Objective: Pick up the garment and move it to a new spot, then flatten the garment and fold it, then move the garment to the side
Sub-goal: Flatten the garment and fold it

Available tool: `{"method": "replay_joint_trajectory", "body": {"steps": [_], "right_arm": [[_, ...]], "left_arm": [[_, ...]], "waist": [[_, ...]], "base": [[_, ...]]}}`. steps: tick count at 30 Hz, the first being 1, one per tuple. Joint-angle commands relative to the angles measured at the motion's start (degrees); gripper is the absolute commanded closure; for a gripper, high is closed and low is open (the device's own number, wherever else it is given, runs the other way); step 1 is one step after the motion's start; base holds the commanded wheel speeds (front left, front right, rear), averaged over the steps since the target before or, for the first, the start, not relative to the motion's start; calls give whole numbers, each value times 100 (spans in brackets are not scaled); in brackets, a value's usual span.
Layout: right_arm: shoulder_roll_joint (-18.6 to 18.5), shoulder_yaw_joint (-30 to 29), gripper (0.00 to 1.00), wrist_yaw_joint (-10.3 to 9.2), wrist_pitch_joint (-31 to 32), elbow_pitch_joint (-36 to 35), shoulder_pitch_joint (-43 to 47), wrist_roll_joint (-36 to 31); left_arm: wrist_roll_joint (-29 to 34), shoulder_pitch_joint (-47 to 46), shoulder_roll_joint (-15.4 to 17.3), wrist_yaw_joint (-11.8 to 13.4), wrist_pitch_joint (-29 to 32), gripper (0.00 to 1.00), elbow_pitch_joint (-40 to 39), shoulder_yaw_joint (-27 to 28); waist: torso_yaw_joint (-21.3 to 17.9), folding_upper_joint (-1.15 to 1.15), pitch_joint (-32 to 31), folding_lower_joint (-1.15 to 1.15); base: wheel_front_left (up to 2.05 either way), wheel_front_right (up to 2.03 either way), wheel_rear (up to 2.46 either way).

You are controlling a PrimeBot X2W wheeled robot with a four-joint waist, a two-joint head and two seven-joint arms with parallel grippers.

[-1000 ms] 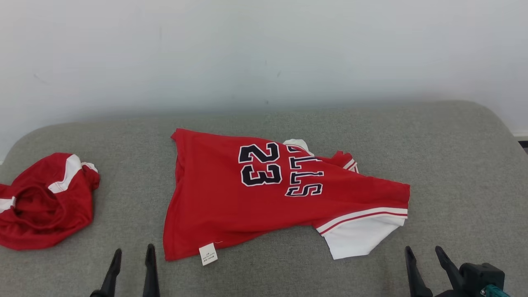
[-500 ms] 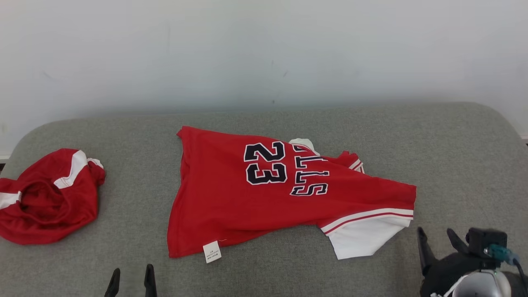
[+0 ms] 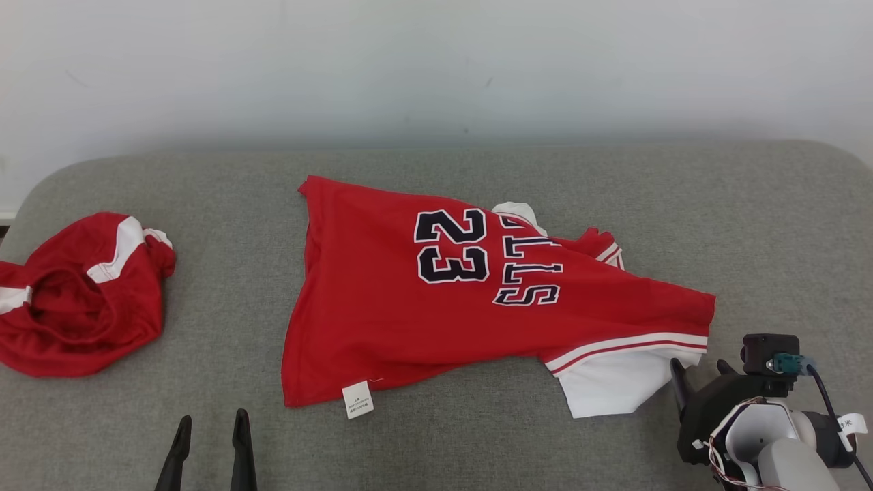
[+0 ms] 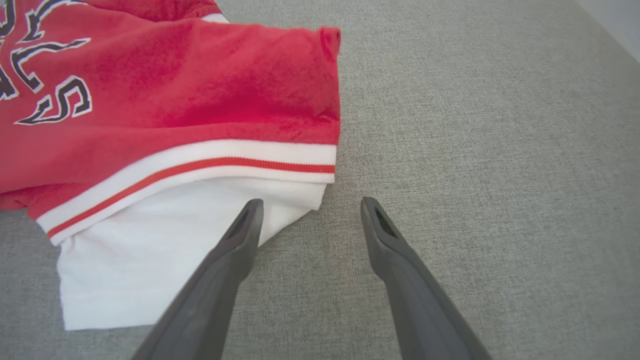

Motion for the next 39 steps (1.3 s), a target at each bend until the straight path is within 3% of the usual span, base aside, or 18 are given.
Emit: {"method": "replay_joint_trajectory", "body": {"steps": [1, 10, 11, 12, 13, 15, 16, 17, 25, 29, 38, 39], "right_arm": [[-38, 18, 0, 5, -79, 120, -114, 1], [-176, 321, 2, 5, -409, 769, -461, 272], [-189, 351, 11, 5, -469, 811, -496, 306], [-204, 377, 36, 5, -511, 859, -515, 337], [-219, 403, 53, 5, -547, 903, -535, 357], [-235, 456, 72, 5, -618, 954, -596, 416], [-248, 493, 91, 5, -666, 967, -619, 431], [-266, 534, 100, 5, -715, 966, -632, 447], [-342, 661, 100, 5, -952, 439, -393, 644], [-322, 516, 100, 5, -739, -473, -44, 646], [122, -45, 100, 5, 617, -3090, 1205, 434], [122, -45, 100, 5, 617, -3090, 1205, 434]], "left_arm": [[34, -98, -5, -20, -18, 0, -26, 19], [-42, -137, -8, 1, -18, 0, 5, 6], [-49, -143, -8, 4, -18, 0, 12, 7], [-54, -147, -7, 6, -18, 0, 14, 7], [-54, -152, -7, 9, -18, 0, 18, 10], [-64, -156, -8, 8, -18, 0, 25, 17], [-69, -155, -7, 13, -18, 0, 27, 22], [-75, -152, -7, 17, -18, 0, 31, 28], [-132, -86, -8, 54, -19, 0, 49, -15], [-170, 13, -8, 104, -19, 0, 26, 9], [-186, -25, -6, 109, -19, 0, 29, 34], [-186, -25, -6, 109, -19, 0, 29, 34]], "waist": [[55, 0, 63, -1], [110, 0, 135, -1], [111, 0, 137, -1], [111, 0, 139, -1], [109, 0, 141, -1], [99, 0, 142, -1], [90, 0, 141, -1], [81, 0, 139, -1], [47, 0, 28, -1], [-20, 0, -38, -1], [-202, 0, -27, -1], [-202, 0, -27, -1]], "base": [[0, 0, 0], [0, 0, 0], [0, 0, 0], [0, 0, 0], [0, 0, 0], [0, 0, 0], [0, 0, 0], [0, 0, 0], [0, 0, 0], [0, 0, 0], [0, 0, 0], [0, 0, 0]]}}
